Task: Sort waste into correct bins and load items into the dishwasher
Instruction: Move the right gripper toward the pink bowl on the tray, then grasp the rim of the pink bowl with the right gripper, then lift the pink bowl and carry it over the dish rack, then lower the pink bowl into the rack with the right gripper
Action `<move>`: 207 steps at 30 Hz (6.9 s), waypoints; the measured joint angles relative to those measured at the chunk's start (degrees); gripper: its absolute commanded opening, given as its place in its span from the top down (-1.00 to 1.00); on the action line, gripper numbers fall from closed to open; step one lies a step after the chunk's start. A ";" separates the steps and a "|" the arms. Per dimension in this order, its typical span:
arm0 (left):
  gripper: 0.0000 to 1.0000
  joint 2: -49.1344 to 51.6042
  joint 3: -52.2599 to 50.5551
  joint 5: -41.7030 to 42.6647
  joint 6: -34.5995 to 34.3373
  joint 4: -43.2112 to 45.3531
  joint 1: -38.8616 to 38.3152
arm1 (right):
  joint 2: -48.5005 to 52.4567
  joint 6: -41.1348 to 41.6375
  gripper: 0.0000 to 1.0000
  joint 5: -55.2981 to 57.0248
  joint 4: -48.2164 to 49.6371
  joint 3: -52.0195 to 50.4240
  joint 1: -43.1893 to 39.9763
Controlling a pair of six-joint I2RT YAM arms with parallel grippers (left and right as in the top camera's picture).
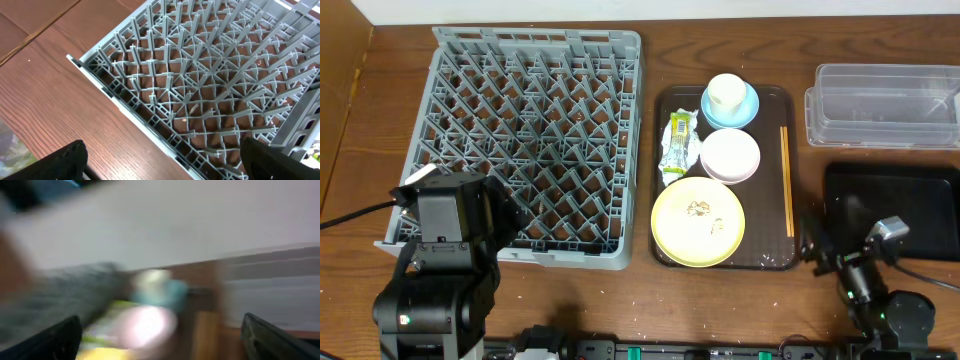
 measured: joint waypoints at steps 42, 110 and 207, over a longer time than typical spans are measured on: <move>-0.97 0.04 0.39 0.37 -0.02 -0.02 0.26 | 94.82 -8.26 -0.99 8.41 -54.95 94.05 31.28; -0.97 0.04 0.39 0.37 -0.02 0.00 0.26 | 115.49 -8.59 0.98 6.43 -55.95 111.86 31.78; -0.97 0.09 0.50 0.39 -0.26 -0.02 0.26 | 149.13 40.72 0.99 -15.15 44.41 113.39 51.39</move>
